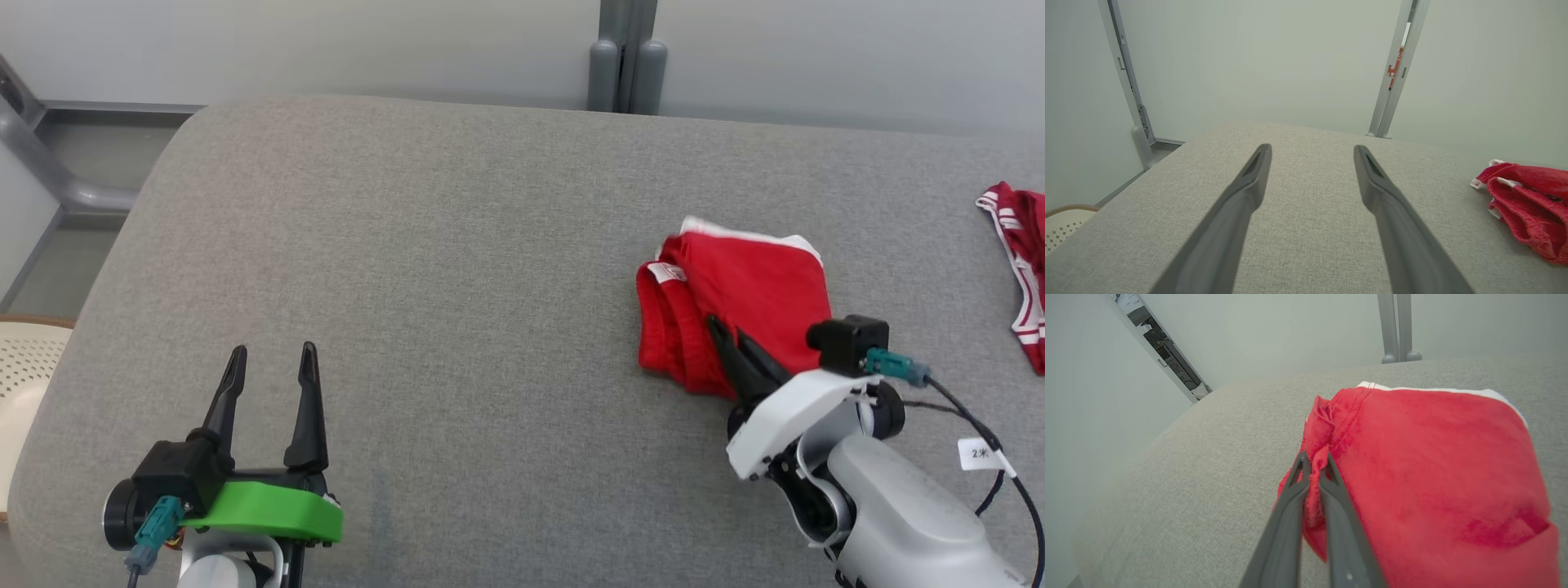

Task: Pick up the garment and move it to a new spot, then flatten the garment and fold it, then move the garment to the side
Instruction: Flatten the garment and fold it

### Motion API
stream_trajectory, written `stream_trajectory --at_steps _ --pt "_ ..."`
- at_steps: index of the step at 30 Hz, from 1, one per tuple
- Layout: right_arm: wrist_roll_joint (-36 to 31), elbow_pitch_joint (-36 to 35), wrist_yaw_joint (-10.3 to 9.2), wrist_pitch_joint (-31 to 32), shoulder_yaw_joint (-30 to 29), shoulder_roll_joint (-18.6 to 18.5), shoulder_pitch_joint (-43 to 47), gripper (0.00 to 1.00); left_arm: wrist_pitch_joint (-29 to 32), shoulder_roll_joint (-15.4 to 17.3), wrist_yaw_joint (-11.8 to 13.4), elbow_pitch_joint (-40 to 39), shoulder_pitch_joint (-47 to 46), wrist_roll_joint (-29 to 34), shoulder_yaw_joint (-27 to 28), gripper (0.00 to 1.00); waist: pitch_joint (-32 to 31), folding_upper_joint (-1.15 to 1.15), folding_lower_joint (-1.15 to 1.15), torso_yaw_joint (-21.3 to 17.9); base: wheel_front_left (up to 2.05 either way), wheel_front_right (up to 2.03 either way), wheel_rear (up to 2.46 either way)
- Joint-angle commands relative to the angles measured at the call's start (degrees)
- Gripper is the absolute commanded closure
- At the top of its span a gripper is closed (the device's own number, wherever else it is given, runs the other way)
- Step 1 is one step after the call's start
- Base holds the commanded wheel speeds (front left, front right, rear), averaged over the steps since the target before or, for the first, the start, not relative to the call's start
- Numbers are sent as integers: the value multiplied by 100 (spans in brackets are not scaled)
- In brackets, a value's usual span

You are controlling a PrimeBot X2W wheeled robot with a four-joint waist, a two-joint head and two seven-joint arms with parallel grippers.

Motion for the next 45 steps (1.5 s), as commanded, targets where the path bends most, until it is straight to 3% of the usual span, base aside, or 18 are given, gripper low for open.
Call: stream_trajectory --at_steps 1,10,11,12,13,18,26,27,28,30,36,45 --pt "9 14 -2 11 45 -21 132 100 1 10 20 -13 66 -15 -7 0 18 0 0 111 0 0 0" --pt "99 -2 -2 19 545 -5 453 100 1 10 49 -21 112 -50 17 0 30 0 0 137 0 0 0" --pt "114 -22 -2 -2 528 -32 430 71 1 10 51 -15 110 -37 19 0 26 0 0 118 0 0 0" --pt "117 -53 -2 -17 504 -48 412 25 1 10 53 -11 110 -25 25 0 19 0 0 99 0 0 0" --pt "133 -82 -2 -26 459 -69 397 0 1 11 52 -8 107 -4 29 0 13 0 0 75 0 0 0" --pt "134 -313 -2 -60 34 -215 354 0 1 11 37 -7 80 38 25 0 7 0 0 2 0 0 0" --pt "-90 -443 -2 -61 -1135 -390 457 0 1 11 29 -19 8 12 -69 0 71 0 0 34 0 0 0" --pt "-174 -354 -2 -61 -1273 -404 430 4 1 11 28 -18 -13 9 -83 0 90 0 0 50 0 0 0" --pt "-231 -284 -2 -62 -1343 -398 405 57 1 11 27 -17 -26 11 -94 0 102 0 0 61 0 0 0" --pt "-390 -68 -2 -62 -1501 -355 338 100 1 11 25 -3 -52 25 -133 0 129 0 0 87 0 0 0" --pt "-1071 526 -2 -63 -1431 -243 172 100 1 11 15 31 -152 16 -271 0 215 0 0 203 0 0 0" --pt "-1755 708 -2 -63 -1045 390 325 100 1 11 46 62 -224 -61 -378 0 331 0 0 306 0 0 0"
